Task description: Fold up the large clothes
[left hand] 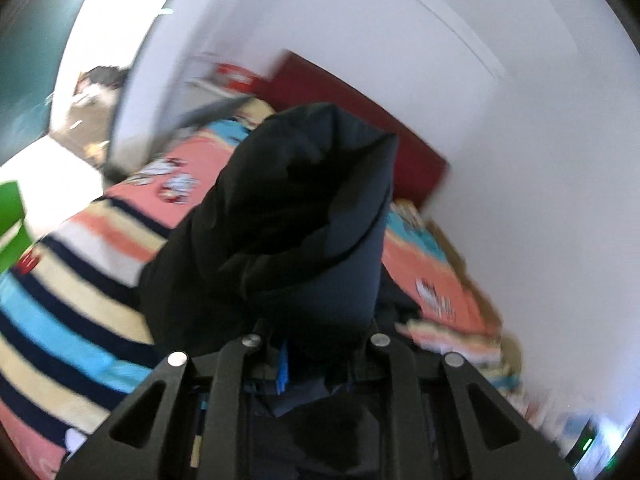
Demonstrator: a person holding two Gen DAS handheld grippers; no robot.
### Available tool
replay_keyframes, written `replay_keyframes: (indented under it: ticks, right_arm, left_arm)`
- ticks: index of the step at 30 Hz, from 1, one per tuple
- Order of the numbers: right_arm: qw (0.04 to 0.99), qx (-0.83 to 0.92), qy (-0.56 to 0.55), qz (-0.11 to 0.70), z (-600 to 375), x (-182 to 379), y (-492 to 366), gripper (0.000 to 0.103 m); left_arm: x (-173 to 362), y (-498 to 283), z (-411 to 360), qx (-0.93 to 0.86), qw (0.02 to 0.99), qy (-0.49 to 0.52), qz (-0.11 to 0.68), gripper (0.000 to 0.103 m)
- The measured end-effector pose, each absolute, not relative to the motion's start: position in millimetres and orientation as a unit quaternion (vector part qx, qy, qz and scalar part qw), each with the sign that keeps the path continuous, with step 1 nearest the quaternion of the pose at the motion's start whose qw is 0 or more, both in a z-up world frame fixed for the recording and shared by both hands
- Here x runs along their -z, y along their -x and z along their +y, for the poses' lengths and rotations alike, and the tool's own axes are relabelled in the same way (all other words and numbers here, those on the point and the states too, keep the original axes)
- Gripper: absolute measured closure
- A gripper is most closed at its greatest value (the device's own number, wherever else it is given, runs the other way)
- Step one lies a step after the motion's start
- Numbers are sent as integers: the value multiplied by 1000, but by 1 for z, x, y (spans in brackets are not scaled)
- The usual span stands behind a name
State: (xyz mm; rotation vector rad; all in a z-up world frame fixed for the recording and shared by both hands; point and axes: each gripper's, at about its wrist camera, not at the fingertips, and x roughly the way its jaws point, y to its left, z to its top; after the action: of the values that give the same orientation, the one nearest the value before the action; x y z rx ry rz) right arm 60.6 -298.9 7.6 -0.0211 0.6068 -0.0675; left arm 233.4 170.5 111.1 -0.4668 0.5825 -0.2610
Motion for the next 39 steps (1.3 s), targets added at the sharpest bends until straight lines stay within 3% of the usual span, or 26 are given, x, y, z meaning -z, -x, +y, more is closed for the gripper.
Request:
replay_keyframes:
  ticks: [8, 15, 17, 18, 20, 23, 33, 39]
  right_arm:
    - [957, 43, -4, 288, -314, -12, -52, 1]
    - [954, 46, -7, 297, -317, -4, -55, 1]
    - [952, 45, -8, 303, -316, 0, -57, 1]
    - [951, 44, -8, 307, -315, 3, -60, 1]
    - [949, 43, -7, 311, -314, 5, -63, 1]
    - [948, 40, -4, 315, -310, 7, -67, 1]
    - [949, -5, 24, 313, -267, -4, -97, 1]
    - [948, -61, 71, 305, -211, -15, -137, 1]
  left_arm:
    - [-71, -259, -8, 204, 906, 62, 365, 85]
    - [13, -254, -93, 208, 881, -46, 424, 84]
    - [33, -244, -108, 204, 878, -74, 426, 78]
    - [39, -238, -107, 203, 879, -82, 423, 75]
    - [42, -233, -113, 212, 879, -82, 419, 59]
    - [38, -226, -116, 235, 874, -73, 418, 51]
    - [-15, -187, -68, 322, 857, -24, 402, 49]
    - [-47, -204, 1, 267, 889, -13, 372, 49]
